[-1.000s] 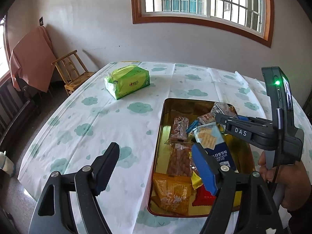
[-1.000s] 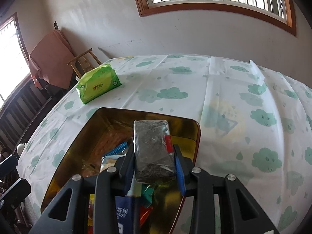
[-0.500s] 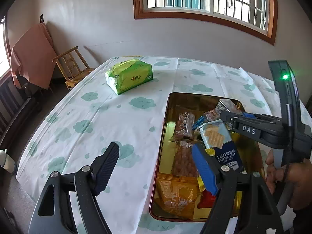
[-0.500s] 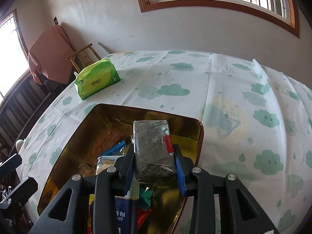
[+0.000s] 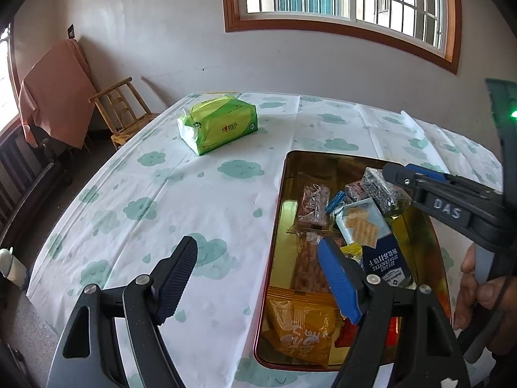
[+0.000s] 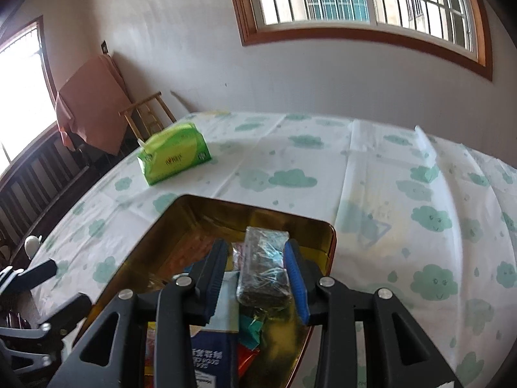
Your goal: Organize snacks
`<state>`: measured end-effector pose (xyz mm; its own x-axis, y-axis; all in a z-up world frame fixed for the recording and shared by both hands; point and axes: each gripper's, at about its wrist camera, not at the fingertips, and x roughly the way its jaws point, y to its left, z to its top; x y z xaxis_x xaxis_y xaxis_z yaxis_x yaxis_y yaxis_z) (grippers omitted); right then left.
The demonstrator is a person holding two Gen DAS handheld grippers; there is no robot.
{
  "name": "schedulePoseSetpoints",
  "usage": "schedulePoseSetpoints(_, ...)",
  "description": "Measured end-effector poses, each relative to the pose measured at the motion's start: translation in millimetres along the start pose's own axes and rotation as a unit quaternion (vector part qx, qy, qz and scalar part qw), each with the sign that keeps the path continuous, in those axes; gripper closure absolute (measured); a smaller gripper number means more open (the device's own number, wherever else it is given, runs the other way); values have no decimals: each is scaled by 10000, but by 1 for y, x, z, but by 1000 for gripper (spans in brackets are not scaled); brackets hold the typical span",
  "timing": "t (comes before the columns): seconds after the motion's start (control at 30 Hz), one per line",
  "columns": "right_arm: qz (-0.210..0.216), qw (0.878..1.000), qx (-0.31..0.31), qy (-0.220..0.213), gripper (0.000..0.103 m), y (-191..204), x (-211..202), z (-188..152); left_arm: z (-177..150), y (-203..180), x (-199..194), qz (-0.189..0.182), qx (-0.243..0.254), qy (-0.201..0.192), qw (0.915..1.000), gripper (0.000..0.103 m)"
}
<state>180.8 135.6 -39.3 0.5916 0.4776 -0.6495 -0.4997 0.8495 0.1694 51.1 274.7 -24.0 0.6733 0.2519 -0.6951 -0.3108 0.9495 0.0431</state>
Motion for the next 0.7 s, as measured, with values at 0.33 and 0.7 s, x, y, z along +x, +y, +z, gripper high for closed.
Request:
schedulePoseSetpoints(0.33,49,9988,-203,-447,66,22,-48,-13,-2,2,-13,21,-85,-164,9998,28)
schedulePoseSetpoints(0.7,-5,9946,-167,-1025,59,33,-129,-46,-9,-3,-63,176,-164,-660,9975,24)
